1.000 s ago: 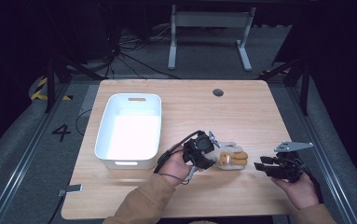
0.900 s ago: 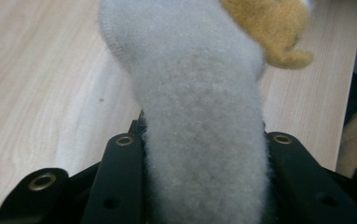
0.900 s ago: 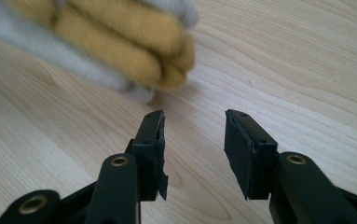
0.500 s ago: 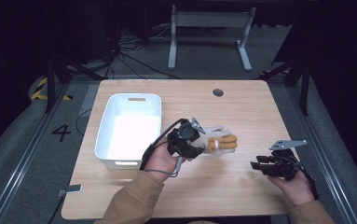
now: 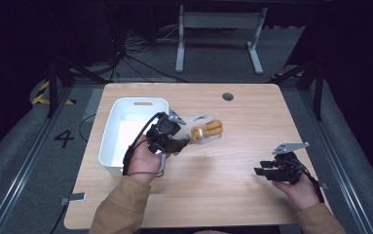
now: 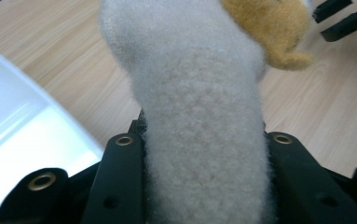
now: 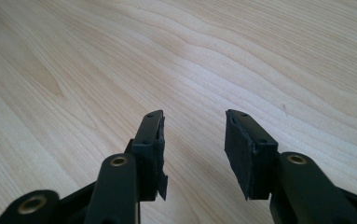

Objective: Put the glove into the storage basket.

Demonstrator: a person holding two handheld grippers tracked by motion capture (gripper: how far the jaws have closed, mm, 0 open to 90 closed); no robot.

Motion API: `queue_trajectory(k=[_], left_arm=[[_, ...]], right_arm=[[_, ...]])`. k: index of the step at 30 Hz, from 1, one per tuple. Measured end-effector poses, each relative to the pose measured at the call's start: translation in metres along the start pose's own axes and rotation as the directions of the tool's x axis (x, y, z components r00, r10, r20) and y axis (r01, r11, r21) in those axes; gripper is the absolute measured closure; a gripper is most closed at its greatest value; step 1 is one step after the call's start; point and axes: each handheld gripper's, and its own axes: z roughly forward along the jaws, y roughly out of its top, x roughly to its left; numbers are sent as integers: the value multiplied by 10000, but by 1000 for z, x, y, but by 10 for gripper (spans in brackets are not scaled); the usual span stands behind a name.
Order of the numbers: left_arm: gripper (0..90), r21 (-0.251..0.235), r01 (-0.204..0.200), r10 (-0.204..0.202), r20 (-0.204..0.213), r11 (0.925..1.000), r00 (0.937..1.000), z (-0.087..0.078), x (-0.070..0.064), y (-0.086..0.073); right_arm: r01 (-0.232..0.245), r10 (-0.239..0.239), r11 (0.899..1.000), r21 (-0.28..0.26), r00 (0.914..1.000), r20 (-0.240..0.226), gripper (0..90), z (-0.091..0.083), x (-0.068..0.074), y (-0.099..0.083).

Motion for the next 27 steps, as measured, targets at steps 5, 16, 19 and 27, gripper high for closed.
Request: queue_trajectory(k=[5, 16, 19, 27], left_arm=[[644, -192, 510, -517, -372, 9985, 9980, -13, 14, -12], [641, -758, 1424, -1497, -1021, 9869, 9834, -37, 43, -37], [639, -840, 1761, -1854, -1204, 9808, 9753, -43, 52, -43], [635, -920, 2505, -2636, -1833, 9637, 9471, -52, 75, -61]], right_arm=[[132, -131, 9999, 15, 9998, -161, 576, 6, 2, 6], [266, -261, 9992, 293, 9995, -183, 574, 17, 3, 10], [252, -247, 9992, 295, 9995, -183, 574, 17, 3, 9], [212, -209, 9988, 431, 9998, -64, 573, 17, 3, 4]])
